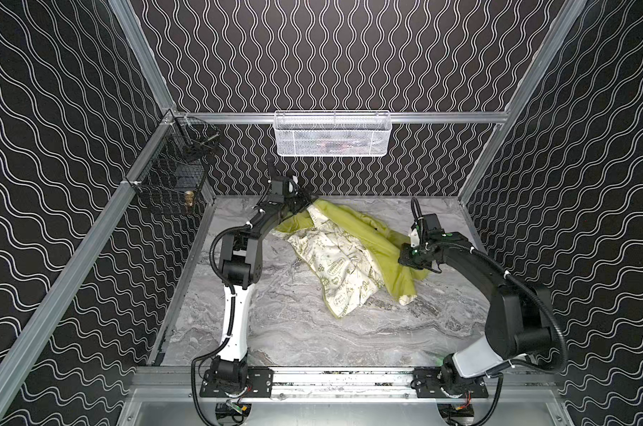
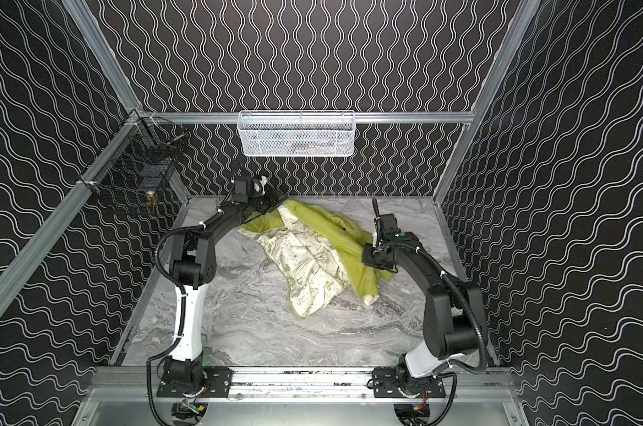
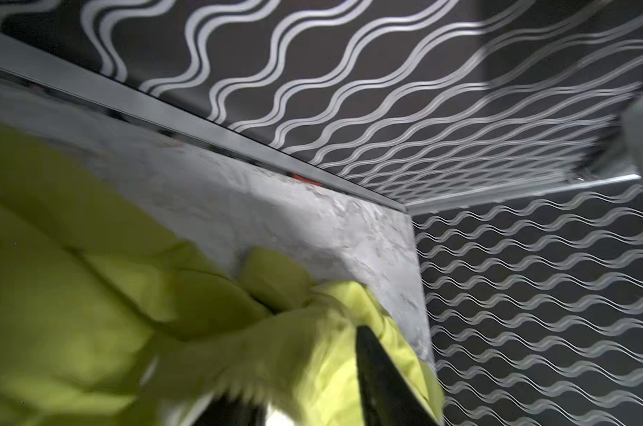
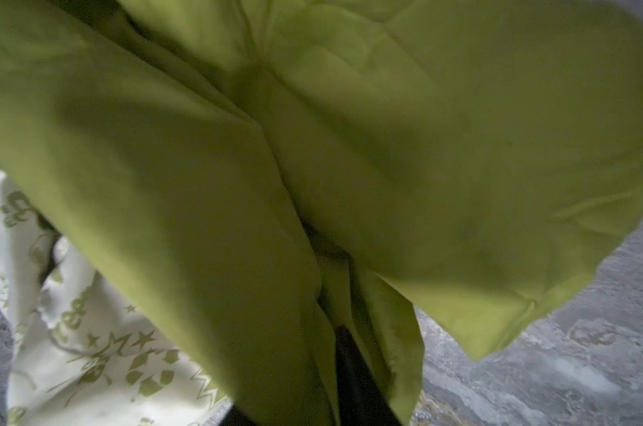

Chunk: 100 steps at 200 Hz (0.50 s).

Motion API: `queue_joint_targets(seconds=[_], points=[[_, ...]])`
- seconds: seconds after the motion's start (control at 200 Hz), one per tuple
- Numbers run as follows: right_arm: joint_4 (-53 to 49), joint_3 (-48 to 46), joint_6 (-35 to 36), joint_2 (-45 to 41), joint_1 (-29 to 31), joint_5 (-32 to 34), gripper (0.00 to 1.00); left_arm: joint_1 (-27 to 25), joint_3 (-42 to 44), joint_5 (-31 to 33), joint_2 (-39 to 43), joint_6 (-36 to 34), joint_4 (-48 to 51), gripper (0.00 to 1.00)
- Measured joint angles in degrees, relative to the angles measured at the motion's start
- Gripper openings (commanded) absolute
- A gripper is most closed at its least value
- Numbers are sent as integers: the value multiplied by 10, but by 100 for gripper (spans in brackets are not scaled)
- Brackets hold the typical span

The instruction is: Zip up the jacket

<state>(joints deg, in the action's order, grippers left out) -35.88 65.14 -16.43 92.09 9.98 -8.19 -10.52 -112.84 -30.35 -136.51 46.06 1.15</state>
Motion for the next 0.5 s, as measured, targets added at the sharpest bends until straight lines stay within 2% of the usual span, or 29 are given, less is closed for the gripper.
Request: queue_joint_targets(seconds=[0.115,0.24,0.365,0.5], points=[[0,14,0,13,-17,0,48,4,0,8,3,-13,22,57],[0,31,5,30,-34,10,53,5,33,25,35,-18,43,56],[-2,42,6,45,-42,21,51,5,85,43,100,-34,56,57],[2,38,8,46,-56,26,40,6,167,66,187,-44,70,57]])
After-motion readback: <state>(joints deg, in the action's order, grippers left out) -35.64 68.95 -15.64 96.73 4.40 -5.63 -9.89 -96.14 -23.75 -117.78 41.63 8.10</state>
